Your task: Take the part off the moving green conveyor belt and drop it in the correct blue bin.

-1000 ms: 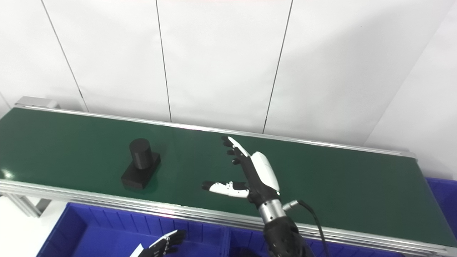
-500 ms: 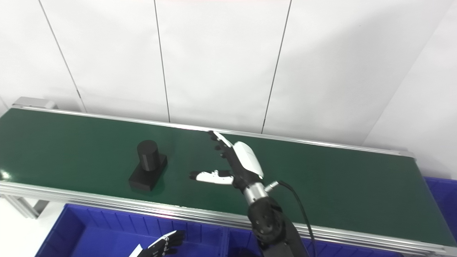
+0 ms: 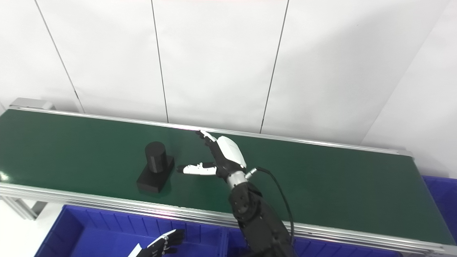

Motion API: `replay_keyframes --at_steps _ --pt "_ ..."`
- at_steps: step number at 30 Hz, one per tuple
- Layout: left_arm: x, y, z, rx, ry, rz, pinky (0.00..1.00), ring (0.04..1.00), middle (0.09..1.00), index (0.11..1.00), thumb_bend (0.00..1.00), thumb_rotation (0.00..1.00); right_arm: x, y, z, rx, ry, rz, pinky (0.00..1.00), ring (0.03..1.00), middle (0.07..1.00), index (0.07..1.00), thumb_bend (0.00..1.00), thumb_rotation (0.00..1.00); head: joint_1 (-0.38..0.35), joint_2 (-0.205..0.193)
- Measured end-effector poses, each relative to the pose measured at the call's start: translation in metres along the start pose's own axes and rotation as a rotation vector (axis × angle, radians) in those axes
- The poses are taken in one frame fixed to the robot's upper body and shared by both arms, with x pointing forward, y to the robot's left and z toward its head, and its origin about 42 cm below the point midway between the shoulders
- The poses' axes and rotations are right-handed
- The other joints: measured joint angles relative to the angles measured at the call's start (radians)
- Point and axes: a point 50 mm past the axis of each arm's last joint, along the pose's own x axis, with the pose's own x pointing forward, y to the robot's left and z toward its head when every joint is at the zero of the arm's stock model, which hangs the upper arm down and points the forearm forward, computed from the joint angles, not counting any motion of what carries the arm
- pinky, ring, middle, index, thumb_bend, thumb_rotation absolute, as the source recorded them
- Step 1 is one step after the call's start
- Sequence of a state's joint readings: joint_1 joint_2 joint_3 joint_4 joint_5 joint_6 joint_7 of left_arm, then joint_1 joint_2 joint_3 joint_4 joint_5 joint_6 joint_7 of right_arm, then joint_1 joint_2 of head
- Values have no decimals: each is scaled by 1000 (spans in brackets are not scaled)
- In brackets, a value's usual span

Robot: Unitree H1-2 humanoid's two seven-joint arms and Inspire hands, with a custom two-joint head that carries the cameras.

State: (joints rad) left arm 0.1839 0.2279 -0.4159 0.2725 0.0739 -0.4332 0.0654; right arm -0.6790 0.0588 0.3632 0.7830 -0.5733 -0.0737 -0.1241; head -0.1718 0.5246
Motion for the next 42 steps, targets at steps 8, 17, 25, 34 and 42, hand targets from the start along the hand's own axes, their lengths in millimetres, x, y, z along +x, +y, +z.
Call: replay_keyframes --at_steps 8,17,25,34,42 --pt "0 -3 1 -2 -3 -8 822 865 874 862 917 455 20 15 2 -73 17 51 727 825 878 906 923 552 14 3" --pt "-2 -8 2 0 -5 -2 809 863 880 871 925 492 29 28 11 -104 18 90 778 858 901 916 958 591 28 9" --pt "-5 -9 0 -4 1 0 813 864 883 876 945 504 28 43 11 -116 40 137 770 848 894 911 977 569 43 14" --pt "-11 -7 -1 -2 9 3 827 874 890 881 940 502 27 55 22 -107 26 83 564 666 733 763 764 155 48 25" --pt "-14 -6 2 -3 1 5 841 871 886 878 942 494 22 57 21 -23 -6 -49 239 412 502 494 515 0 41 34"
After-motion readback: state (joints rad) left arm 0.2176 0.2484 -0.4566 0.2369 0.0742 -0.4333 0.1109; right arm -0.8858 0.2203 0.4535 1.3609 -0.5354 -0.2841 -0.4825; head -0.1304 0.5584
